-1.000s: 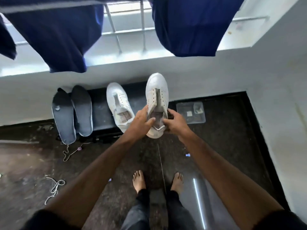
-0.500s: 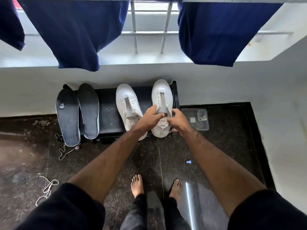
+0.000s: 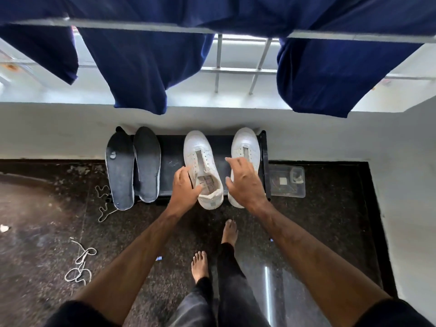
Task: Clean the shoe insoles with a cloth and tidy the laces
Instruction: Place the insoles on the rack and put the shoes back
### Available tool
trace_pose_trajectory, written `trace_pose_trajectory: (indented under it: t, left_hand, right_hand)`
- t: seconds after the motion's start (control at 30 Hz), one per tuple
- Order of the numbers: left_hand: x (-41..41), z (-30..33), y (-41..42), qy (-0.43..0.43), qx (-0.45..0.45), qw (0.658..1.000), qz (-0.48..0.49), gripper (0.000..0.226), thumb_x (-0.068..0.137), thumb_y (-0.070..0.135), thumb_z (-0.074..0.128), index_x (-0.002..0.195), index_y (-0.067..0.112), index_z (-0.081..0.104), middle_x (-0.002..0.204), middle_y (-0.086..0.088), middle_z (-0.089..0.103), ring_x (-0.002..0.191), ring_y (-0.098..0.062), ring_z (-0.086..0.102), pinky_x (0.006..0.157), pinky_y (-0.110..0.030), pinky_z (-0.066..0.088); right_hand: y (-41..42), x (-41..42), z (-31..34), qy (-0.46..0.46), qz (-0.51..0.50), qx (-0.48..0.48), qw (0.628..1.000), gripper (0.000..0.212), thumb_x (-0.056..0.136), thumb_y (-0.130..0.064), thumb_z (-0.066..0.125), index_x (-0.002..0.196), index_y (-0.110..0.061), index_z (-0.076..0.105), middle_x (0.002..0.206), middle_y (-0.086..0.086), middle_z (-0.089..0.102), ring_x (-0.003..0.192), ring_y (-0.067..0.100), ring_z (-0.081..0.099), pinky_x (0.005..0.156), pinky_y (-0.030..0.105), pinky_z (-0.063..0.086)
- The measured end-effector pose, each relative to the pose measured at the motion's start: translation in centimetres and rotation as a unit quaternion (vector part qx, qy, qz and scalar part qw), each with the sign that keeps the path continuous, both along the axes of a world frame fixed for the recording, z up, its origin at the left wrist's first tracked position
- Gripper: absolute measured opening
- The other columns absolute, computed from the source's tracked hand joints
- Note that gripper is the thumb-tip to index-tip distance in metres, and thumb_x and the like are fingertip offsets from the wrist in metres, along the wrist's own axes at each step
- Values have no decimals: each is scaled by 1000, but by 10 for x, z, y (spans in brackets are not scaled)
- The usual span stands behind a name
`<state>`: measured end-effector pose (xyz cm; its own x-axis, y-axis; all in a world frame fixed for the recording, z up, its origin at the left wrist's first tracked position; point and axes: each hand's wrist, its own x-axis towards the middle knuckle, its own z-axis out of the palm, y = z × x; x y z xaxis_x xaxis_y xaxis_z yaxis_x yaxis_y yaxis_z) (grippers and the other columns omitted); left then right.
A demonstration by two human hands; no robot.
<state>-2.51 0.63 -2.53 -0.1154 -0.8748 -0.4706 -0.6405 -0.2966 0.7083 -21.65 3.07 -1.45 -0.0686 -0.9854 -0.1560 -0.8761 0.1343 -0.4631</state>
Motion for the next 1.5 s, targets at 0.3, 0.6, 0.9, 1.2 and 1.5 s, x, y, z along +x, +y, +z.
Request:
trace_pose_trajectory:
  t: [0.3, 0.6, 0.9, 1.2, 1.5]
  left_hand:
    - [-5, -25, -27, -5, 90, 996, -6, 90, 78, 27, 69, 155, 26, 22, 150, -8, 42, 139, -26, 42, 116, -49, 36]
    - [-11, -33, -30, -1, 89, 996, 2, 86, 91, 21, 64, 160, 27, 12, 156, -14, 33, 142, -30, 38, 114, -39, 32]
    - [-5, -32, -51, 12, 54, 998, -21, 74, 95, 5, 53, 158, 29, 23, 156, -8, 33, 141, -23, 38, 106, -21, 27]
    - [-4, -39, -53, 22, 57, 997, -50, 76, 93, 0, 54, 158, 23, 22, 164, -7, 17, 149, -23, 26, 118, -28, 24]
    - [-5, -42, -60, 34, 83, 996, -22, 74, 90, 6, 56, 156, 14, 24, 156, -13, 33, 145, -24, 33, 121, -35, 23]
  right_hand:
    - [-51, 11, -35, 92, 100, 173, 975, 62, 98, -38, 53, 153, -17, 32, 120, 4, 63, 107, 27, 57, 94, 48, 39]
    - [-65, 17, -32, 40, 134, 261, 955, 53, 97, -36, 44, 147, -21, 35, 104, 4, 74, 101, 30, 64, 101, 49, 32]
    - [-65, 30, -27, -91, 26, 258, 962, 76, 89, -19, 53, 156, -15, 18, 111, 11, 70, 93, 29, 66, 82, 44, 57]
    - [-73, 26, -29, -124, 1, 290, 949, 57, 92, -10, 59, 144, -16, 37, 119, 10, 67, 99, 25, 66, 89, 46, 59]
    - [-46, -57, -26, -126, -249, 210, 937, 80, 86, -23, 67, 157, -23, 30, 151, 9, 35, 139, 31, 35, 117, 52, 36]
